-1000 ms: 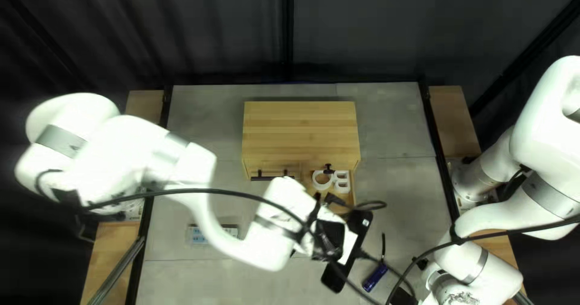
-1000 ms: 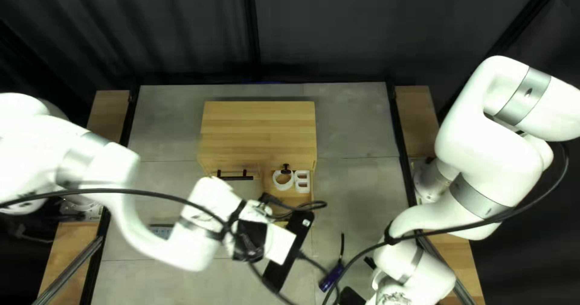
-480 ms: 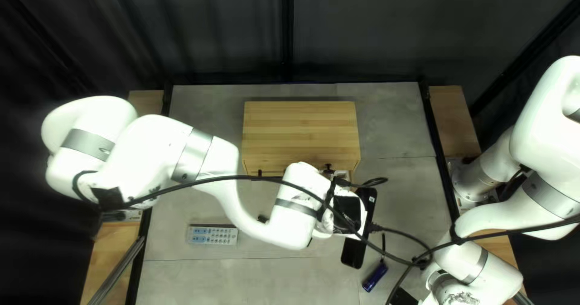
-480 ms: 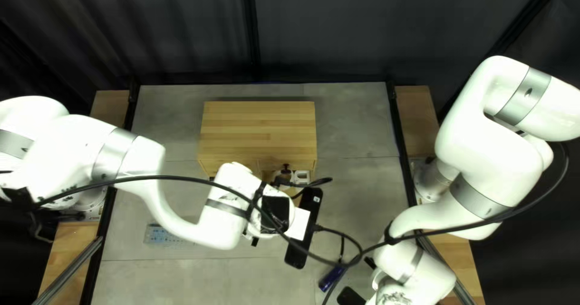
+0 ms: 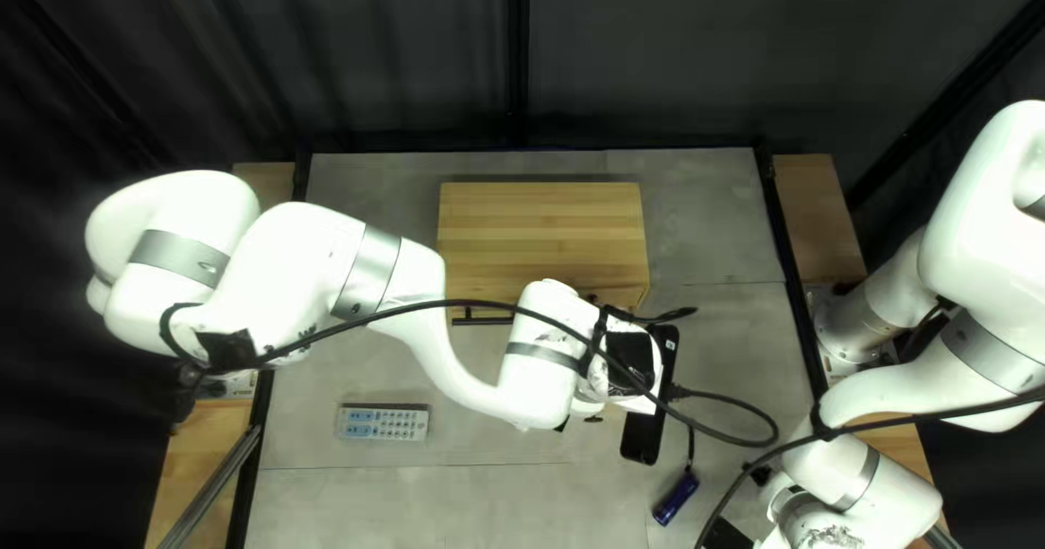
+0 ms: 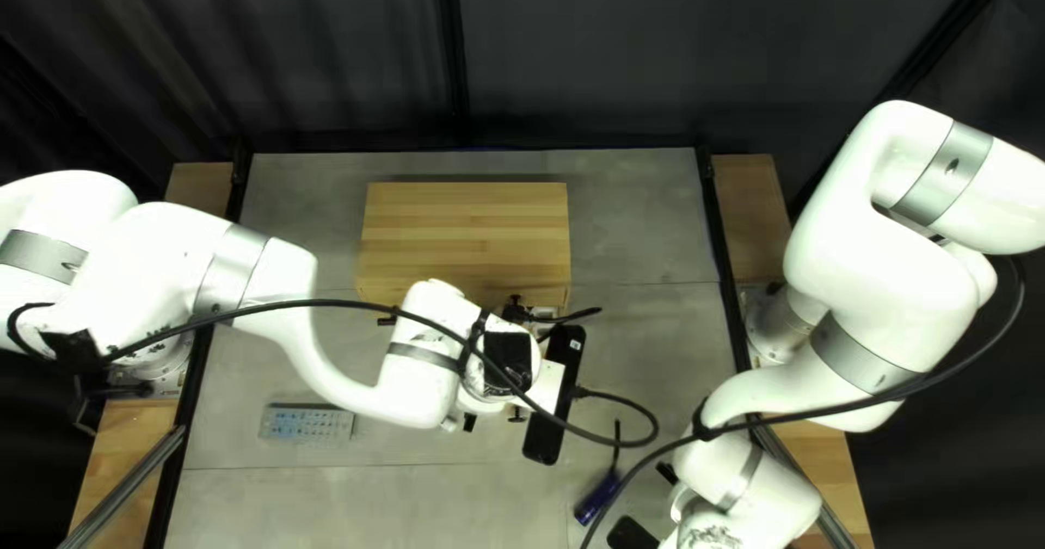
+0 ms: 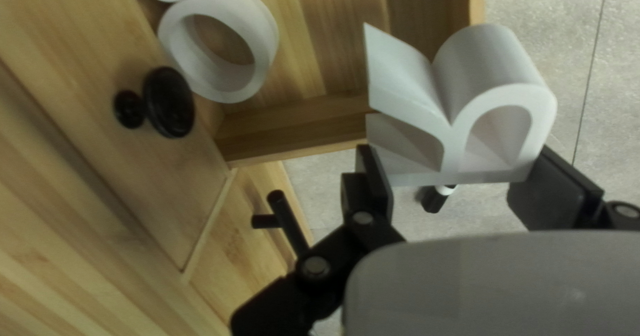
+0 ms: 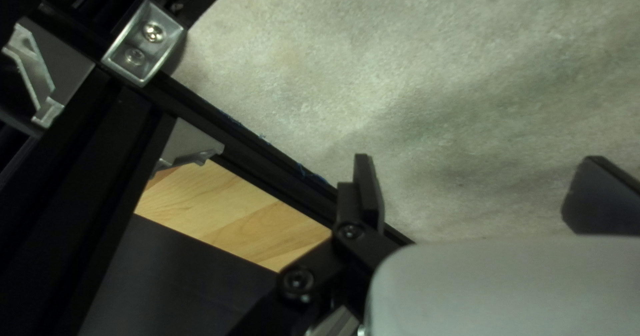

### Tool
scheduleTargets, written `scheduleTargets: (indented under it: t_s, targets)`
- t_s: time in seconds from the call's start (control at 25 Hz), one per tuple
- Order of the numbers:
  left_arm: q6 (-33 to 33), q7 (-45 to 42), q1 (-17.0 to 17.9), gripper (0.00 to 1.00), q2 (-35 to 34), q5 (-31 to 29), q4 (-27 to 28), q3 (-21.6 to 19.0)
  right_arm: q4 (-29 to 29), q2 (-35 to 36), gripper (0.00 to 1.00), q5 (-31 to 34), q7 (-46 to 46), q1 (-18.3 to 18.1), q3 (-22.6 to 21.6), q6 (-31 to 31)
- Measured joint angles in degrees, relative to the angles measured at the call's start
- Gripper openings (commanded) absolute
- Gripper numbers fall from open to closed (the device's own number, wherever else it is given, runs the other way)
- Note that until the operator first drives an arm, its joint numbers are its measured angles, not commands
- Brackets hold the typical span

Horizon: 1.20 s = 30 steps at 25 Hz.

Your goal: Open drawers and place objects into drawer and close

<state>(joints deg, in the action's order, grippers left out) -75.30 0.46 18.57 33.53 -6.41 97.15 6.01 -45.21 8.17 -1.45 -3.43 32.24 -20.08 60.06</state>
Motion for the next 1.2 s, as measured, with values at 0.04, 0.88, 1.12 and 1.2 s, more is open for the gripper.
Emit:
scheduleTargets:
  t_s: [0.04,0.88,1.12,1.2]
  targets:
    - [0.04,0.16,-0.13,0.0,0.17,0.0,-0.02,0.03,0.0,0.0,1.0,0.0,0.0,0.0,0.0,0.0]
    - [-3.32,2.36,-0.18,0.0,-0.55,-1.13,1.47,0.18,0.0,0.0,1.0,0.0,0.0,0.0,0.0,0.0]
    - [-7.7,3.41,3.21,0.0,-2.82,-3.26,0.5,-1.29,0.0,0.0,1.0,0.0,0.0,0.0,0.0,0.0]
    - [-9.27,4.44,4.36,0.0,-4.19,-3.77,-0.61,-2.11,0.0,0.0,1.0,0.0,0.0,0.0,0.0,0.0]
